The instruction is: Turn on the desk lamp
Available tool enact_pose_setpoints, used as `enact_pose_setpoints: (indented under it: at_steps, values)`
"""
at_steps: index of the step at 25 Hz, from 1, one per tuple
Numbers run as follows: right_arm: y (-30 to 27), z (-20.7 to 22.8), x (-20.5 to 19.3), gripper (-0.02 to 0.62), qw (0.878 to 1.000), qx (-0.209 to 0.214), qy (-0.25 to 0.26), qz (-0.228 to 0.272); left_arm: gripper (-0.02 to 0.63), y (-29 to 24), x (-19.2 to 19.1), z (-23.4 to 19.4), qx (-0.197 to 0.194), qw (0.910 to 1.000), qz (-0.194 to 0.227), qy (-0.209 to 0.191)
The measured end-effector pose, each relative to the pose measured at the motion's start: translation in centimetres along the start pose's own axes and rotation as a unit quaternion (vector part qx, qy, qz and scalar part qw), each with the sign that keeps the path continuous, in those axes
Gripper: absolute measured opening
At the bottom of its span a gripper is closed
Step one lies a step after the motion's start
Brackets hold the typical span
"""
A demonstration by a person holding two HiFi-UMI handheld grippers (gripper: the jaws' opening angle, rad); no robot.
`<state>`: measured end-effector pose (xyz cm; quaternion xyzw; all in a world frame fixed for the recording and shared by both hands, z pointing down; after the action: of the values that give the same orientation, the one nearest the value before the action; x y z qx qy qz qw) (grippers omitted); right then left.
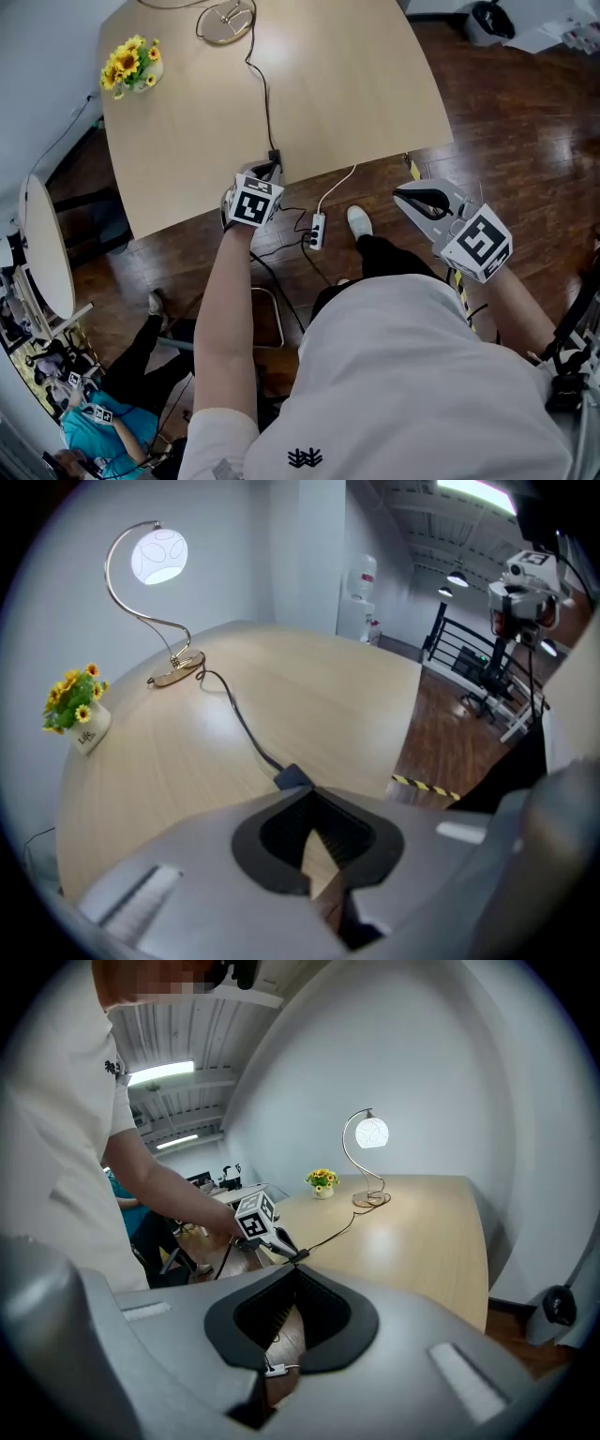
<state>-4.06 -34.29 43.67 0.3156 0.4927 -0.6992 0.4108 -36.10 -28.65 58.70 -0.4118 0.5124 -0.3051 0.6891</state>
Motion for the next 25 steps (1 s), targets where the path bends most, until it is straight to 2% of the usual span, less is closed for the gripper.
enact_pose_setpoints:
  at_steps: [3, 6, 10, 16, 22, 25]
  values:
    - [0.0, -0.3, 0.3, 0.005, 1.000, -0.003, 0.008, 0.003, 0.020, 0.4, -0.2, -0.3, 0.013, 0.9997, 0.022, 0.008]
    - [0.3, -0.7, 0.3, 0.004, 1.000, -0.008, 0.011, 0.001, 0.020, 2.3, 0.0, 0.0, 0.008, 0.9985, 0.044, 0.031]
    - [0.2, -2.5, 0.6, 0.005, 1.000, -0.006, 0.026, 0.002, 0.020, 6.1, 0.0, 0.3, 0.013, 0.9916, 0.114, 0.060]
    - [-0.4, -5.9, 0.8, 0.004, 0.998, -0.001, 0.056, 0.013, 0.020, 14.3, -1.2, 2.3, 0.014, 0.9652, 0.235, 0.114]
    - [-0.4, -11.3, 0.3, 0.004, 0.997, -0.002, 0.077, 0.011, 0.020, 23.7, -5.4, 5.9, 0.036, 0.9363, 0.316, 0.149]
    - [-0.4, -15.4, 0.0, 0.005, 0.995, 0.001, 0.095, 0.013, 0.020, 28.0, -8.0, 8.9, 0.037, 0.9232, 0.351, 0.151]
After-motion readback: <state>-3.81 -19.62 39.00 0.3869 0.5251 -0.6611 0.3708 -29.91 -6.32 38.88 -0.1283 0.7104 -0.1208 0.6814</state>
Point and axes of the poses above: the fingertips, and each gripper's own axes: y backward along the fingers, z to its right, x out of its top, the point moved 9 cm from there along y, backward along the fingers, and after that the axes turned 10 degrees about x, right-handed, at the moved point
